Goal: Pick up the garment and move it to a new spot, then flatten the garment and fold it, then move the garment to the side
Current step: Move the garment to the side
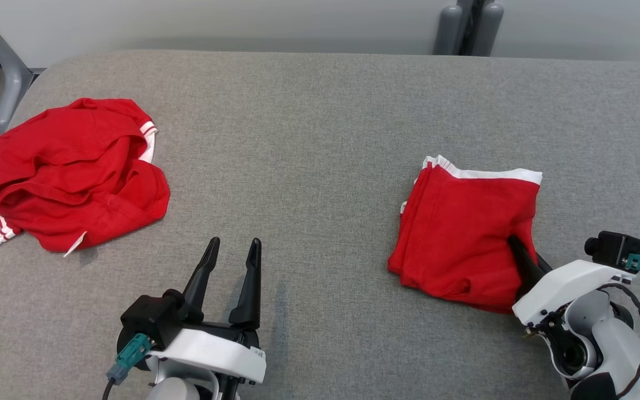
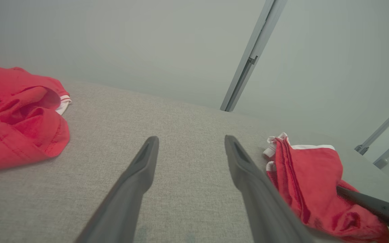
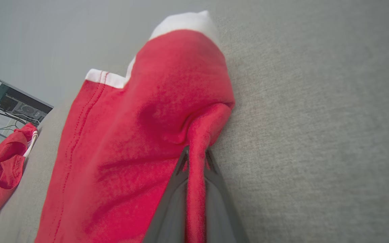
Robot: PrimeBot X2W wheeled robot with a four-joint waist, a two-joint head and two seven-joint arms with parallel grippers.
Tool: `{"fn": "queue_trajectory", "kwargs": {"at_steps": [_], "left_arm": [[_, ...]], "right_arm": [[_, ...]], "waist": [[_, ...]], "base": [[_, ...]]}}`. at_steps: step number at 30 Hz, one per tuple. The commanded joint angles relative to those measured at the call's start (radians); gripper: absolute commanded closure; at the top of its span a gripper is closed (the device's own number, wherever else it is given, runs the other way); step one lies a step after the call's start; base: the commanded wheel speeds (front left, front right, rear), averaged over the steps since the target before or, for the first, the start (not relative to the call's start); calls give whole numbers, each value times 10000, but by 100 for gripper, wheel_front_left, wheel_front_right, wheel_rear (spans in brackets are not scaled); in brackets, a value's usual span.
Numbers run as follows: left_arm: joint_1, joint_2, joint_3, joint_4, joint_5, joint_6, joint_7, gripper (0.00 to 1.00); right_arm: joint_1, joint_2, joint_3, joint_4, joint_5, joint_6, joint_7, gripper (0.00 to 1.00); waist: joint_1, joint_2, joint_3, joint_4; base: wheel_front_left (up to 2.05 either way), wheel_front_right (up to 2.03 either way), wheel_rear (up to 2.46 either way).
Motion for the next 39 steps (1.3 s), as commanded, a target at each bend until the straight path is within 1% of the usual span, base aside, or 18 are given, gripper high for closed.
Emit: {"fn": "queue_trajectory", "kwargs": {"at_steps": [1, 5, 9, 14, 17, 21, 22, 26, 28, 31, 35, 39], "left_arm": [[-156, 43, 5, 24, 73, 4, -46, 0], [-84, 41, -16, 43, 162, -21, -46, 0], [-14, 43, -42, 23, 219, -61, -46, 0], [-10, 41, -188, -98, 329, -127, -46, 0], [-211, 43, -338, -185, 488, -199, -46, 0], [-573, 44, -568, -217, 922, -403, -35, 0], [-841, 41, -741, -156, 1259, -609, -33, 0], [-1419, 46, -960, -183, 1896, -970, -33, 0], [-1694, 46, -1045, -300, 2140, -1093, -32, 0], [-2063, 49, -1199, -491, 2262, -1284, -33, 0], [-2543, 126, -1440, -823, 2547, -1414, -35, 0], [-2879, 342, -1549, -1269, 2786, -1468, -33, 0]], "right_arm": [[-86, -38, 16, 35, 23, -3, -84, 100], [-190, -281, 302, 233, 72, -4, -453, 100], [-313, -546, 696, 387, -30, -4, -748, 100], [-519, -970, 1196, 353, -136, -4, -897, 100], [-800, -1323, 1632, 204, -323, -4, -871, 100], [-1392, -1938, 2232, -91, -514, -4, -870, 100], [-1741, -2289, 2503, -220, -593, -4, -937, 100], [-2578, -3106, 3005, -433, -735, -4, -1141, 100], [-3066, -3589, 3389, -516, -986, -6, -1295, 100], [-3684, -4214, 3852, -353, -1134, -4, -1546, 100], [-4440, -4843, 3996, 79, -891, -6, -1937, 100], [-4949, -5424, 4098, 677, -1064, -6, -2288, 100]], "waist": [[0, 0, -13, -17], [0, 0, -125, -197], [0, 0, -248, -517], [0, 0, -211, -1101], [0, 0, 75, -1529], [0, 0, 778, -2145], [0, 0, 1212, -2430], [0, 0, 2181, -2979], [0, 0, 2711, -3222], [0, 0, 3307, -3480], [0, 0, 3942, -3750], [0, 0, 4334, -3955]], "base": [[0, 0, 0], [0, 0, 0], [0, 0, 0], [0, 0, 0], [0, 0, 0], [0, 0, 0], [0, 0, 0], [0, 0, 0], [0, 0, 0], [0, 0, 0], [0, 0, 0], [0, 0, 0]]}}
